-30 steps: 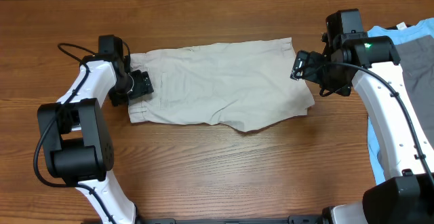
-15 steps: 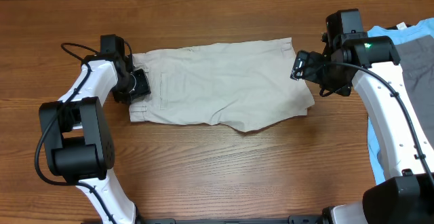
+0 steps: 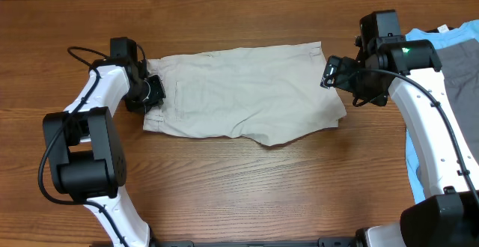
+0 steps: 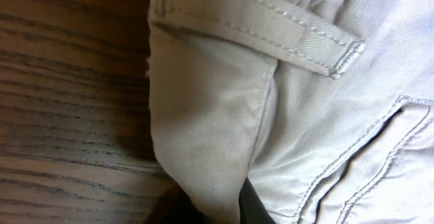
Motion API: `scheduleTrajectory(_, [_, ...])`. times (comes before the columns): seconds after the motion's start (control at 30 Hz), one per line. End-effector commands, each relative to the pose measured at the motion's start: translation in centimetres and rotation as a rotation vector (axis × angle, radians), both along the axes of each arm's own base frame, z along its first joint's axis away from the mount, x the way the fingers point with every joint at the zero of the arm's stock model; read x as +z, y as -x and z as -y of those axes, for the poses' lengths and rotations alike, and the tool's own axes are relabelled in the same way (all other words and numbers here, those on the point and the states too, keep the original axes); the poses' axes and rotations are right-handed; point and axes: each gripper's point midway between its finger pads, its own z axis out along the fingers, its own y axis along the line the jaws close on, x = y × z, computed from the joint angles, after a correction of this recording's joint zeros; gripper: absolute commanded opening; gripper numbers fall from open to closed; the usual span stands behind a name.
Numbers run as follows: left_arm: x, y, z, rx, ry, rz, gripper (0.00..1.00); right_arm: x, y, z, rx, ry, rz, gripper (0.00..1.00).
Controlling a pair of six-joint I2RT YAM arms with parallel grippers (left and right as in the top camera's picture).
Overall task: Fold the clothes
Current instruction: 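Lower the right gripper onto the shorts' right end and grasp it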
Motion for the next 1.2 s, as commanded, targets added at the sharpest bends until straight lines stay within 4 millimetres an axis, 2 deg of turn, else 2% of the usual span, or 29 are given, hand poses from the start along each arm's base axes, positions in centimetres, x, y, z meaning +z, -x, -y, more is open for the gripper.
scheduleTrajectory(0.0, [-1.6,0.9,-0.8,-0.006,-0.049,-0.073,0.04,0.7,-0.2,0.1,-0.008,-0.006,0.022,1.00])
scheduleTrajectory(0.4, [5.3,-1.0,-0.9,-0.009,-0.048,-0.085,0.04,0.7,-0.2,0.1,-0.008,-0.006,0.022,1.00])
scheduleTrajectory(0.67, [7.8,-0.8,-0.8,-0.013,-0.045,-0.101,0.04,0.7,-0.2,0.1,-0.008,-0.007,0.025,1.00])
scheduleTrajectory(0.77, [8.5,-0.7,-0.5,-0.024,-0.045,-0.110,0.04,1.0,-1.1,-0.2,-0.004,-0.021,0.061,1.00])
scheduleTrajectory(0.83, [9.0,-0.7,-0.1,-0.049,-0.041,-0.105,0.04,0.9,-0.6,-0.8,0.007,-0.053,0.039,1.00])
scheduleTrajectory(0.87, [9.5,-0.8,0.2,-0.060,-0.043,-0.100,0.04,0.8,-0.1,-2.0,0.030,-0.122,0.015,1.00])
scheduleTrajectory(0.9, [9.7,-0.9,0.3,-0.066,-0.043,-0.096,0.04,0.8,0.1,-3.0,0.049,-0.175,0.006,0.93])
scheduleTrajectory(0.93, [9.9,-1.0,0.5,-0.075,-0.045,-0.091,0.04,0.7,0.2,-3.9,0.067,-0.218,0.001,0.73])
scheduleTrajectory(0.97, [10.0,-1.1,0.7,-0.080,-0.046,-0.087,0.04,0.6,0.3,-4.9,0.089,-0.261,-0.004,0.38])
scheduleTrajectory(1.0, [10.2,-1.2,0.9,-0.086,-0.047,-0.081,0.04,0.2,0.4,-5.8,0.109,-0.291,-0.008,0.14])
scheduleTrajectory(1.03, [10.2,-1.3,1.1,-0.091,-0.048,-0.079,0.04,-0.2,0.6,-6.6,0.129,-0.312,-0.013,0.04])
scheduleTrajectory(1.17, [10.3,-1.3,1.9,-0.111,-0.052,-0.078,0.04,-3.2,1.5,-9.0,0.132,-0.342,-0.051,0.04])
